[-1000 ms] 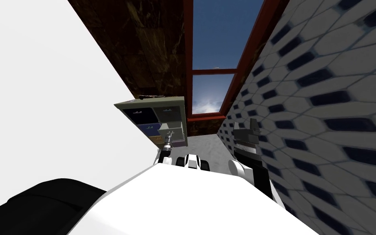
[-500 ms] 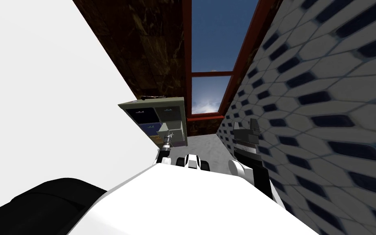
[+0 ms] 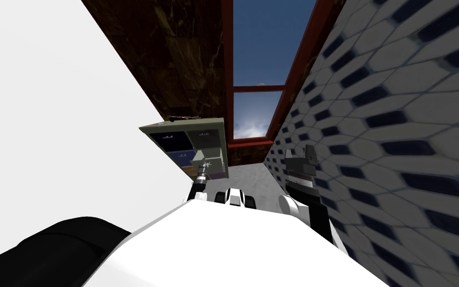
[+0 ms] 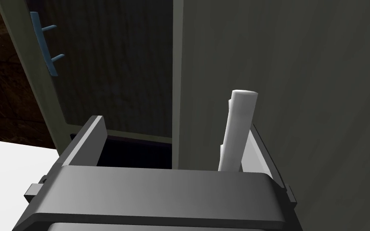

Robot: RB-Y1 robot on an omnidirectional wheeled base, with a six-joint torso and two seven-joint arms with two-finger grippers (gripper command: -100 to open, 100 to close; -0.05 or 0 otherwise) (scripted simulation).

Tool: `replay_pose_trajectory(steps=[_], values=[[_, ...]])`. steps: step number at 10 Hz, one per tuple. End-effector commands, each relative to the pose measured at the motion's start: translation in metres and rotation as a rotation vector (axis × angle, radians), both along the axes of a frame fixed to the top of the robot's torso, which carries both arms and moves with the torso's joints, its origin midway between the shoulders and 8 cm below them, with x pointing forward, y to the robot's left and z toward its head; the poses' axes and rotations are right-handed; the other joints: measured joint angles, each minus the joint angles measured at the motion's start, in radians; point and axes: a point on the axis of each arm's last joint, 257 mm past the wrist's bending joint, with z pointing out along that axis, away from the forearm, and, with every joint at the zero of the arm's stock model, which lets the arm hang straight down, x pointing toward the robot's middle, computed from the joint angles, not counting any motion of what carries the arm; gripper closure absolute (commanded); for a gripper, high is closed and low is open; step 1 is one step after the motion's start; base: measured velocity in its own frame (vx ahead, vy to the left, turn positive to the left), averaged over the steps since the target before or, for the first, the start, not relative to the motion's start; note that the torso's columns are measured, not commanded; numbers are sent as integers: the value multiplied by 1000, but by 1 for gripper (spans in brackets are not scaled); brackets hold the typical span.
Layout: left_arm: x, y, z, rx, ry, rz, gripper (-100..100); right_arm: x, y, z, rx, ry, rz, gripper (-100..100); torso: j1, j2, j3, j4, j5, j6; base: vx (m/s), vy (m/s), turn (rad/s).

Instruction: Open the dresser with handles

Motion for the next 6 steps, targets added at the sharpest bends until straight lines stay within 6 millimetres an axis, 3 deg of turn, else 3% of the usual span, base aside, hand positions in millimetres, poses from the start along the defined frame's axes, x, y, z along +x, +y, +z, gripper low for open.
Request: replay_pose_trajectory(steps=[1, 2, 3, 6], values=[[-1, 1, 13, 1, -9, 3, -100, 0, 0, 0, 0, 0, 0, 0, -1, 2, 0, 2, -2, -1, 0, 0, 0], [0, 1, 4, -4, 12, 3, -100, 0, 0, 0, 0, 0, 0, 0, -2, 3, 1, 3, -2, 0, 6, 3, -1], [0, 1, 3, -4, 16, 3, 0, 0, 0, 0, 0, 0, 0, 0, -2, 2, 1, 1, -1, 0, 0, 0, 0], [-1, 1, -2, -6, 27, 4, 0, 0, 0, 0, 0, 0, 0, 0, 0, -1, -1, -1, 1, 0, 0, 0, 0]])
